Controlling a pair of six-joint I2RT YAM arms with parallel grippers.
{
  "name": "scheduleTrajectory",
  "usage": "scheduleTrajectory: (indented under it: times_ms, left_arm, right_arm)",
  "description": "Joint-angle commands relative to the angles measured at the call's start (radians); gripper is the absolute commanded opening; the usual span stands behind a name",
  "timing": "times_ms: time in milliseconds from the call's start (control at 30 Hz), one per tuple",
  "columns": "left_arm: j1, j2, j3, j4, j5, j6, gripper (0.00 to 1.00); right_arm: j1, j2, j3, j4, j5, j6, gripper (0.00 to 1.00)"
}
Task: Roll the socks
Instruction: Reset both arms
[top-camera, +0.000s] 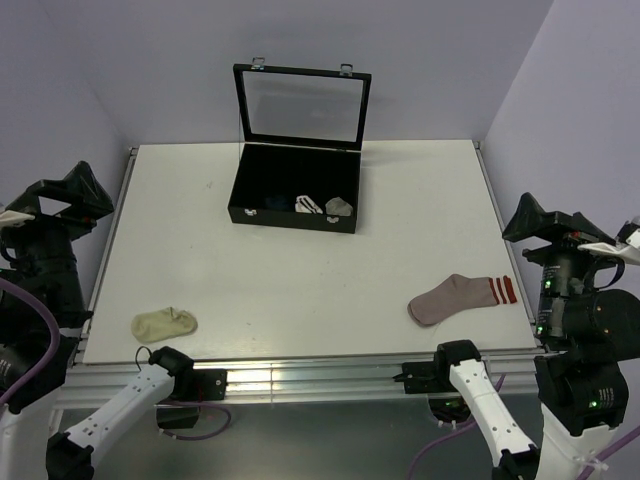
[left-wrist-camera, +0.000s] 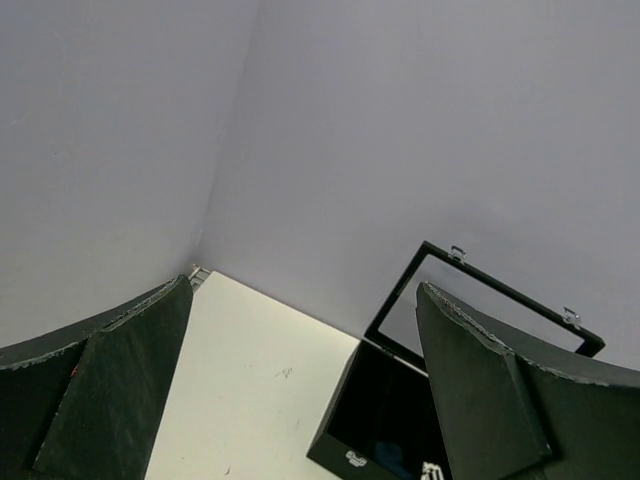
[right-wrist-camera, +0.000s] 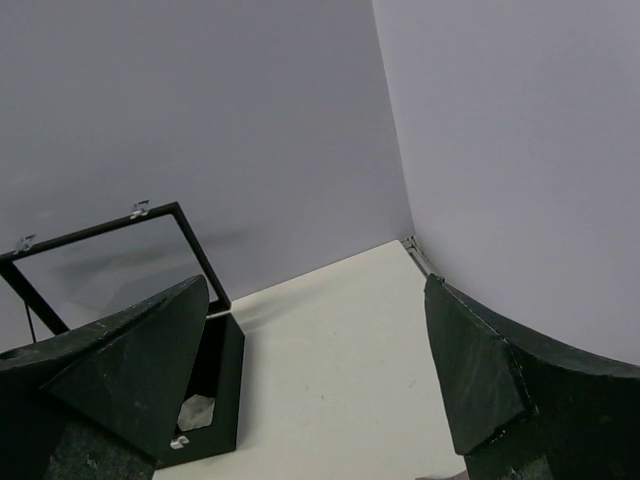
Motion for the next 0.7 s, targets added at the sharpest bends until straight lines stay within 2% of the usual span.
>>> scheduleTrajectory:
  times_ms: [0,667]
  left_arm:
    - [-0.001,-0.012,-0.021,0.059,-0.03,0.042,0.99]
    - [-0.003,-0.004,-0.074,0.072,0.005,-0.009,0.99]
  right_arm:
    - [0.005,0.002,-0.024,0.058,-0.01,-0.003,0.95]
    - [0.003,0.005,-0.058,0.102,-0.075,0.017,0.95]
